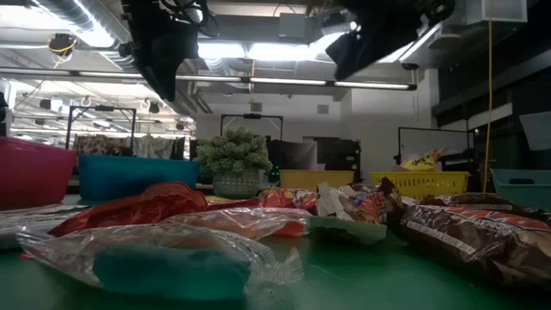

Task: Sort candy
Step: Put the blue gummy into the orange bin

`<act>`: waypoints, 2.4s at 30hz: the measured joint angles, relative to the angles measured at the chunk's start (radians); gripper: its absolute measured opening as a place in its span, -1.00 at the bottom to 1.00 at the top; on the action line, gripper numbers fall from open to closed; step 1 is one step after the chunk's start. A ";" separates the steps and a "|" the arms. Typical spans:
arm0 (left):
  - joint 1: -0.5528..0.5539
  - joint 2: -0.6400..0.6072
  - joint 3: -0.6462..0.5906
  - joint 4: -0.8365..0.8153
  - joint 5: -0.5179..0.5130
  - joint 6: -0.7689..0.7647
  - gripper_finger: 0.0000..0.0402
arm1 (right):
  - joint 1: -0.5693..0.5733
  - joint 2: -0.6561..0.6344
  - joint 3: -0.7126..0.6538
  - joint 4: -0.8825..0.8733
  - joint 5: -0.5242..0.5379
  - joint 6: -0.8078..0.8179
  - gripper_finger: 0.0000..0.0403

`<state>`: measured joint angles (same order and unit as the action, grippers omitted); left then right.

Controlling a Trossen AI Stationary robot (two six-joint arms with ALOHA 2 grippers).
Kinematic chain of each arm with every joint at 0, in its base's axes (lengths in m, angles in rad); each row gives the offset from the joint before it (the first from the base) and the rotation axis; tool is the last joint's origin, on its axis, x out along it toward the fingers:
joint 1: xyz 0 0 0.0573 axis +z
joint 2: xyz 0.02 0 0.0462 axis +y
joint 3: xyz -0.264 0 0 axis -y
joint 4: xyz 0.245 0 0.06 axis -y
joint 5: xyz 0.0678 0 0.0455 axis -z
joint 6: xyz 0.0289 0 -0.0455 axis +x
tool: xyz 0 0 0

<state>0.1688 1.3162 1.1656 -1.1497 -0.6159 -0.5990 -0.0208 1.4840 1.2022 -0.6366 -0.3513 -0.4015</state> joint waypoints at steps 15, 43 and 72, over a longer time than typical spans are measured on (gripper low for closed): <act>-0.013 0.000 0.000 0.023 0.003 0.000 -0.47 | 0.180 0.260 -0.001 0.142 0.038 -0.027 -0.09; -0.025 0.000 0.000 0.041 0.005 0.000 -0.47 | 0.184 0.433 0.000 0.142 0.168 0.064 -0.39; -0.026 0.000 -0.002 0.045 0.004 0.000 -0.47 | 0.184 0.374 0.197 -0.207 0.211 -0.027 -0.97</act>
<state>0.1429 1.3163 1.1641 -1.1052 -0.6117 -0.5987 0.1631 1.8584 1.3990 -0.8439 -0.1402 -0.4285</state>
